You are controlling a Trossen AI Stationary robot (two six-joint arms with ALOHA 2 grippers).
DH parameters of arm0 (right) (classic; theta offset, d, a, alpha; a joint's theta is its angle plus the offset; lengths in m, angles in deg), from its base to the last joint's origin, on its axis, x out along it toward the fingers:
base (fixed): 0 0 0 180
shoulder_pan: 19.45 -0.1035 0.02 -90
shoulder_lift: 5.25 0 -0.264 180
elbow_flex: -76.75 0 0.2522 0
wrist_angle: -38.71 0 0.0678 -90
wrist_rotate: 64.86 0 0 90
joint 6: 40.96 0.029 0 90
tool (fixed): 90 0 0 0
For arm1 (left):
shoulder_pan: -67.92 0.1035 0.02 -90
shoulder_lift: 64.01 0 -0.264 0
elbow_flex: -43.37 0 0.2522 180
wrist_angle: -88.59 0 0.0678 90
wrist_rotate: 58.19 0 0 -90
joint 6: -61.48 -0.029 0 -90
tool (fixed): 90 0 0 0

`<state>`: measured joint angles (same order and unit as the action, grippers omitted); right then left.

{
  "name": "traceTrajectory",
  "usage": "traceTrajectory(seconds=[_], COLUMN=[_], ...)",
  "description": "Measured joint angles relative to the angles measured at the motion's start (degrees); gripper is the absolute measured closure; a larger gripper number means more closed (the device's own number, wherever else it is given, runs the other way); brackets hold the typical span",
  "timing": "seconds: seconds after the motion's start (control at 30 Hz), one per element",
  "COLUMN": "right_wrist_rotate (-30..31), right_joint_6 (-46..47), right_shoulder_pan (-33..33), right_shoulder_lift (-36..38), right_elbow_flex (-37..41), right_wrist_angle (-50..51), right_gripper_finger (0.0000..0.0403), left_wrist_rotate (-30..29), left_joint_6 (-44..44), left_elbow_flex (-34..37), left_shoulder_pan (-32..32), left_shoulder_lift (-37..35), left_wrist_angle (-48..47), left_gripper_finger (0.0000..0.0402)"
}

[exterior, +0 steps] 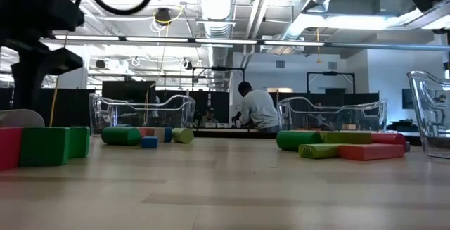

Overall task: Sort blocks by size
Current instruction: Put the green rectangular block into the bottom transparent bin, then put the brown cylindrical block into the top left transparent bin

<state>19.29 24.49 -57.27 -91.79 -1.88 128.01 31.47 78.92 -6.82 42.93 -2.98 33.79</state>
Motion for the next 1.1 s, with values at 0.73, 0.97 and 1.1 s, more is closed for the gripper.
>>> traceTrajectory(seconds=[0.73,0.97,1.1], right_wrist_rotate=[-3.2,-2.4,0.1], right_joint_6=[2.2,2.0,2.1], right_shoulder_pan=[-0.7,-0.7,-0.7], right_shoulder_lift=[0.0,0.4,2.1], right_elbow_flex=[5.2,5.2,5.2], right_wrist_angle=[-7.3,-6.5,-6.4], right_gripper_finger=[0.0191,0.0173,0.0173], left_wrist_rotate=[-4.2,-3.0,-3.1], left_joint_6=[3.0,1.7,0.4], left_elbow_flex=[0.0,0.0,0.0], left_shoulder_pan=[-5.4,-6.7,-8.7], left_shoulder_lift=[0.0,0.0,0.0], left_wrist_angle=[2.0,7.8,11.4], left_gripper_finger=[0.023,0.023,0.023])
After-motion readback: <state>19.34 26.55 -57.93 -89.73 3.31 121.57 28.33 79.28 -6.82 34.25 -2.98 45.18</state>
